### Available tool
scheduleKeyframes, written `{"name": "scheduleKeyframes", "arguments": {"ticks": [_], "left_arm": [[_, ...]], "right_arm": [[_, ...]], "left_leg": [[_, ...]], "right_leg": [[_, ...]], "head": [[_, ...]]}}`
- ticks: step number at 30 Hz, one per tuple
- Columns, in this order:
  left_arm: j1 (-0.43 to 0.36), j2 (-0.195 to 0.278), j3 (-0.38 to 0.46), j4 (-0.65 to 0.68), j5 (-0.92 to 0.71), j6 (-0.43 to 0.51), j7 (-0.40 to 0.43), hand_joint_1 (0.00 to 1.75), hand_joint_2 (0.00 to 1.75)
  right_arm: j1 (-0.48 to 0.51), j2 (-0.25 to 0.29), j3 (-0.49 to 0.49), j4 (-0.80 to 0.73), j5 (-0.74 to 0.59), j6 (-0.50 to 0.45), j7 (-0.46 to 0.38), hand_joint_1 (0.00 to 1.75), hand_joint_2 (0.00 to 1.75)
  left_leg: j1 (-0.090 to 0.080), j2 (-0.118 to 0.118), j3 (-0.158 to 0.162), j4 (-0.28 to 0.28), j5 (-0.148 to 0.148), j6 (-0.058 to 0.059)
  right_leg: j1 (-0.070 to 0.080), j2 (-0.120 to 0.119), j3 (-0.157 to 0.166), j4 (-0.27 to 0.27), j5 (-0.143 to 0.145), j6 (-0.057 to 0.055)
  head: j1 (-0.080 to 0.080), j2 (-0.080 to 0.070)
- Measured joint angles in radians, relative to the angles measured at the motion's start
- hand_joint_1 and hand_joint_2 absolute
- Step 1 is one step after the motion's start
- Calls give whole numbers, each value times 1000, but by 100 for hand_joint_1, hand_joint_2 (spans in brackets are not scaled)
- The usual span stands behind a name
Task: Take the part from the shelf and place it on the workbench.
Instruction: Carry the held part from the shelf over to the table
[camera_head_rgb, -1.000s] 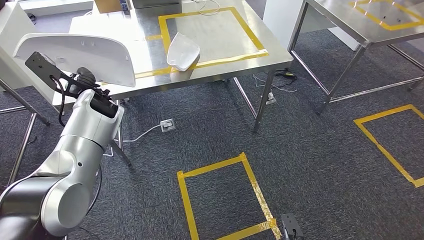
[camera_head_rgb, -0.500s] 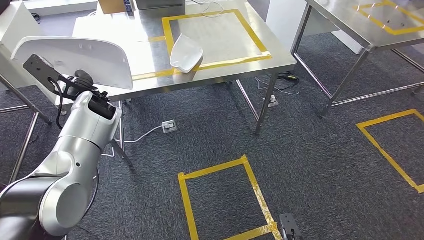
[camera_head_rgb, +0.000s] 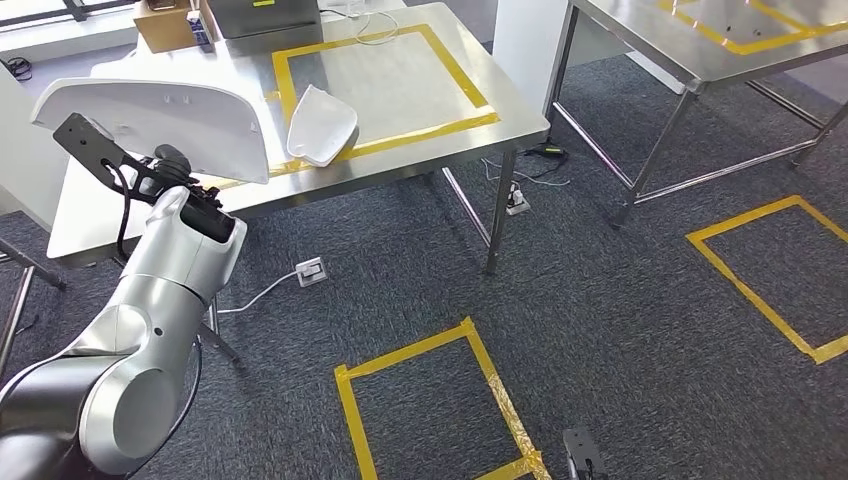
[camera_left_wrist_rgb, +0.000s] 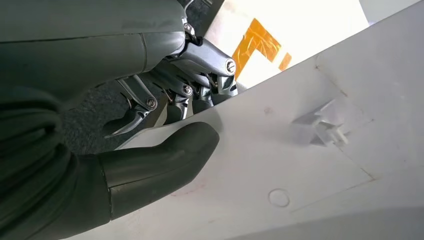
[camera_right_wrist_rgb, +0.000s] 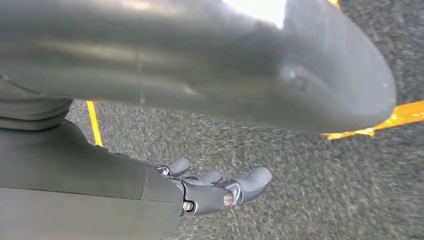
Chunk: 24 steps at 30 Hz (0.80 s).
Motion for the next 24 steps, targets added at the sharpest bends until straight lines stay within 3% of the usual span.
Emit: {"name": "scheduleKeyframes", "arguments": {"ticks": [2,4,6,8,10,11,12,13,15,17,18,21,22,24], "left_arm": [[-1,0,0,0,0,0,0,175,175],[-4,-3,0,-2,0,0,0,175,175],[-7,-7,0,-5,0,0,0,175,175],[-10,-8,0,-6,-1,0,0,175,175],[-9,-8,0,-4,-1,0,0,175,175],[-7,-8,0,-3,-1,0,0,175,175],[-5,-8,0,-2,-1,0,0,175,175],[-4,-8,0,-1,-1,0,-1,175,175],[-4,-10,0,0,-1,0,-2,175,175],[-4,-11,0,3,-1,1,-4,175,175],[-4,-12,0,4,-1,4,-5,175,175],[-5,-12,0,4,-2,16,-9,175,175],[-6,-11,0,3,-2,18,-10,175,175],[-5,-9,0,5,-2,20,-11,175,175]], "right_arm": [[0,1,0,0,0,1,0,0,0],[0,1,0,0,1,2,0,0,0],[-2,1,0,0,1,2,0,0,0],[-5,2,0,0,1,1,1,0,0],[-5,3,0,0,1,1,1,0,0],[-4,3,0,0,1,1,1,0,0],[-3,3,0,0,1,1,1,0,0],[-3,3,0,0,1,1,1,0,0],[-2,2,0,0,1,1,1,0,0],[0,2,0,0,1,1,1,0,0],[1,2,0,0,1,1,1,0,0],[0,2,0,0,1,0,-1,0,0],[-1,2,0,0,1,-1,-2,0,0],[-3,2,0,0,1,-2,-2,0,0]], "left_leg": [[-9,3,27,-79,59,11],[-12,5,43,-90,54,22],[-10,6,61,-94,49,37],[-10,7,78,-97,36,48],[-11,8,93,-96,19,52],[-12,8,102,-95,10,53],[-12,8,112,-93,0,52],[-12,8,124,-92,-10,51],[-13,9,148,-88,-32,47],[-15,8,163,-88,-52,37],[-16,7,167,-85,-56,31],[-16,3,162,-52,-53,13],[-15,1,143,-18,-51,8],[-9,-3,73,92,-70,0]], "right_leg": [[1,5,13,-3,-17,10],[1,5,22,-1,-20,22],[2,-16,11,38,-16,30],[2,-46,-49,138,-34,37],[2,-56,-135,253,-83,44],[2,-57,-167,282,-101,46],[3,-57,-184,278,-101,45],[3,-57,-184,239,-76,42],[7,-55,-152,97,28,32],[13,-49,-125,-2,99,21],[14,-47,-120,-20,108,16],[9,-43,-91,-32,102,-1],[7,-41,-78,-35,98,-7],[5,-38,-57,-39,84,-13]], "head": [[0,0],[0,0],[0,0],[0,0],[0,0],[0,0],[0,0],[0,0],[0,0],[0,0],[0,0],[-1,0],[-2,0],[-3,0]]}}
